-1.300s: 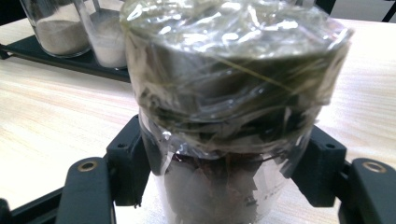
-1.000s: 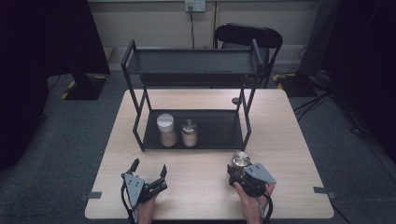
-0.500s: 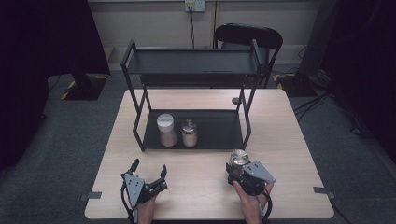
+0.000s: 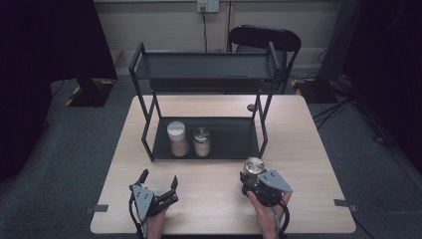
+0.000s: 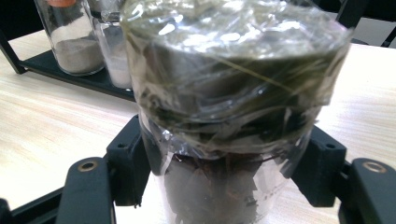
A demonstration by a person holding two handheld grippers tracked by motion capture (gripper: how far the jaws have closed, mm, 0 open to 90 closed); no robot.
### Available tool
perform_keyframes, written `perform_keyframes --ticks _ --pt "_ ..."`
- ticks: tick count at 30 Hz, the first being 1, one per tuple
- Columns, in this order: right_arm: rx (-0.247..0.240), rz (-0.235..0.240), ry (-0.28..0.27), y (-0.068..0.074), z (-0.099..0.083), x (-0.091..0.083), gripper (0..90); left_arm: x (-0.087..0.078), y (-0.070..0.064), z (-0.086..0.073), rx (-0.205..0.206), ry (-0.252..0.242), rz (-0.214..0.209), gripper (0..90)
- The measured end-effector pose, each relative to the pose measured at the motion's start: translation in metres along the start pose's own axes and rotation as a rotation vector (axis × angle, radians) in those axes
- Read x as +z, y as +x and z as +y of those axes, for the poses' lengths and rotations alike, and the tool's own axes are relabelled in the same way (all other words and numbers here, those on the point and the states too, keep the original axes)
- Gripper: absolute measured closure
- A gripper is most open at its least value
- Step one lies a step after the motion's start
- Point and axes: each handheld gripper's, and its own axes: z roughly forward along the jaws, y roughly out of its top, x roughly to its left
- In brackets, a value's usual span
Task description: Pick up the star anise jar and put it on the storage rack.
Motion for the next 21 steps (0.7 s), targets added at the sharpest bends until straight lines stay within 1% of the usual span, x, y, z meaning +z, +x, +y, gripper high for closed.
perform_keyframes --ticks 21 --pt "-0.011 0.009 -0.02 0.0023 0.01 0.0017 31.5 -0.0001 0.0 -0.0001 0.0 0.0 0.0 1.2"
